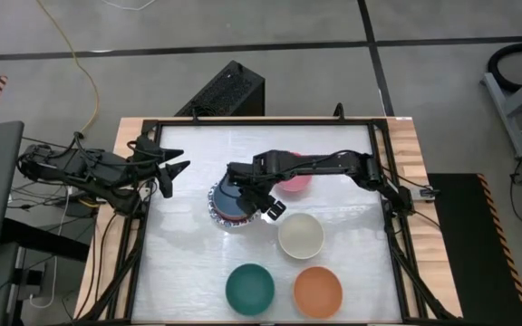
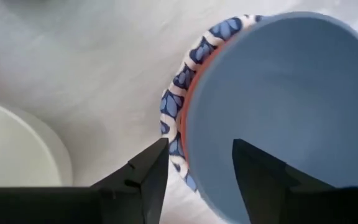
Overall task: Nest bowls inside each other
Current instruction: Stack the pink bowl on top of the blue bowl
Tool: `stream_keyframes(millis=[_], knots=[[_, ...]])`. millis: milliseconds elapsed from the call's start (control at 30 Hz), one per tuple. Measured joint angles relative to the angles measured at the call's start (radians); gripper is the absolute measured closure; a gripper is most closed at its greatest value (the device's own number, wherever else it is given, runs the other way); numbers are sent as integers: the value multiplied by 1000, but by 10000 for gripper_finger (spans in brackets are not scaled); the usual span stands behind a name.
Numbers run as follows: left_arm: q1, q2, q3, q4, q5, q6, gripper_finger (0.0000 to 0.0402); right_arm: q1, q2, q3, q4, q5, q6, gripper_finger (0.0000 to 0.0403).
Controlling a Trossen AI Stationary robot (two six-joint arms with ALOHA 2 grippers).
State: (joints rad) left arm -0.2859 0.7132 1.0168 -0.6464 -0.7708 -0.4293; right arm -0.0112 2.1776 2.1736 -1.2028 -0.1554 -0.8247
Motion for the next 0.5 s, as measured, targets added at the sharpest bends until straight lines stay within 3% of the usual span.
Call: stream_keyframes(millis=[367,500], knots=[[0,0,0,0,0,25,216,-84,-2,177,-144,1,140,227],[0,0,0,0,0,24,216,-123,-30,175,-196,1,188,229]])
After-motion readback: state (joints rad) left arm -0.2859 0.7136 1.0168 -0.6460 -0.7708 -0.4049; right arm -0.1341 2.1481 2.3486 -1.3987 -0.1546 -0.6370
